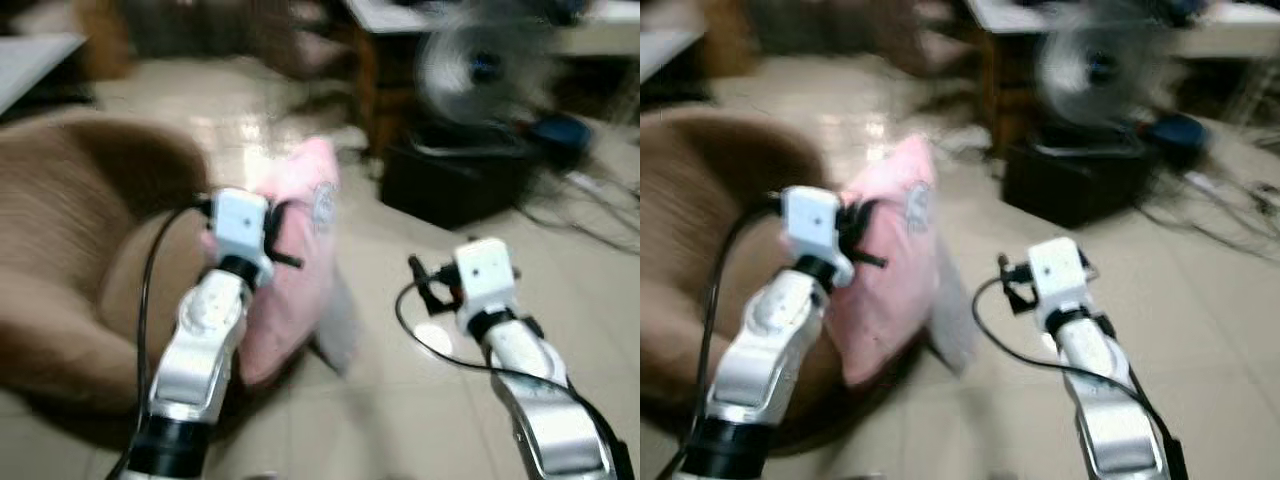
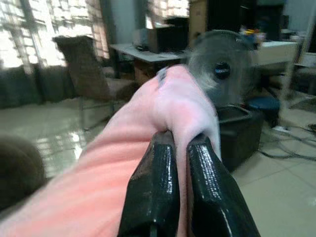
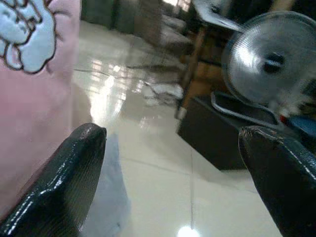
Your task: Move the pillow to the sofa from floor
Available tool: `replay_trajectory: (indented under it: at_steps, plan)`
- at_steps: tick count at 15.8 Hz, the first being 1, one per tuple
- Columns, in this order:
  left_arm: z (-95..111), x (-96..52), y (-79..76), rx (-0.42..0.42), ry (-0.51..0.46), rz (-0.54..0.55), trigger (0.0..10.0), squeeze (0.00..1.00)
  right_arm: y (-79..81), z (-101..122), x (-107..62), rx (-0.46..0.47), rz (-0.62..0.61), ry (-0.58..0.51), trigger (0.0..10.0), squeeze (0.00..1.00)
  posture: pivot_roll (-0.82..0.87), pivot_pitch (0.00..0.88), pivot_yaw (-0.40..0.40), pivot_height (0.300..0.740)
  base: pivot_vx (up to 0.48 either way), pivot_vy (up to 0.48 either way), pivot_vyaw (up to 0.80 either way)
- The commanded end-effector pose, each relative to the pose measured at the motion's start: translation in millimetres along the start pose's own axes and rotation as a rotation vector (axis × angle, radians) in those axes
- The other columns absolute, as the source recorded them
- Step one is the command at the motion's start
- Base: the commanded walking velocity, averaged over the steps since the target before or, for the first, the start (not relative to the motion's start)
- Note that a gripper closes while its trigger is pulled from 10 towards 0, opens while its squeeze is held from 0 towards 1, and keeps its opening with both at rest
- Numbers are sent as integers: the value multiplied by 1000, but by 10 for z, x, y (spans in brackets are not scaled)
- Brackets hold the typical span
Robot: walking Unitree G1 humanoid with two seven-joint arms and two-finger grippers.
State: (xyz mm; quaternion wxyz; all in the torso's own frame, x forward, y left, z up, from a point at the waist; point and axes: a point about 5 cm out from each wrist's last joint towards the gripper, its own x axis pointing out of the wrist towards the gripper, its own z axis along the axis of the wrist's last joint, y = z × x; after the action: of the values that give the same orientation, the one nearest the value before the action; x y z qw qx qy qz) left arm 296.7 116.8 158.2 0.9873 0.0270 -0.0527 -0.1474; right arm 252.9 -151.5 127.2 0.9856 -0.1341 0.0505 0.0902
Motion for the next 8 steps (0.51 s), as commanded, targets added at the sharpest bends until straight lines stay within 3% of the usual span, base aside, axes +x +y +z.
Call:
replay_trajectory:
  at_steps: [1,6,8]
  plan:
    - [136,-4,102,35,-66,29,10000,0,81,71,7,0,46,-36,10000,0,-75,10,19,740,364,0,800]
    - [113,-1,78,37,-57,21,10000,0,58,42,-4,-7,40,-28,10000,0,-80,16,24,740,362,0,800]
    - [93,33,59,38,-49,9,10000,0,-31,17,6,42,-37,-13,10000,0,-84,27,26,740,360,0,0]
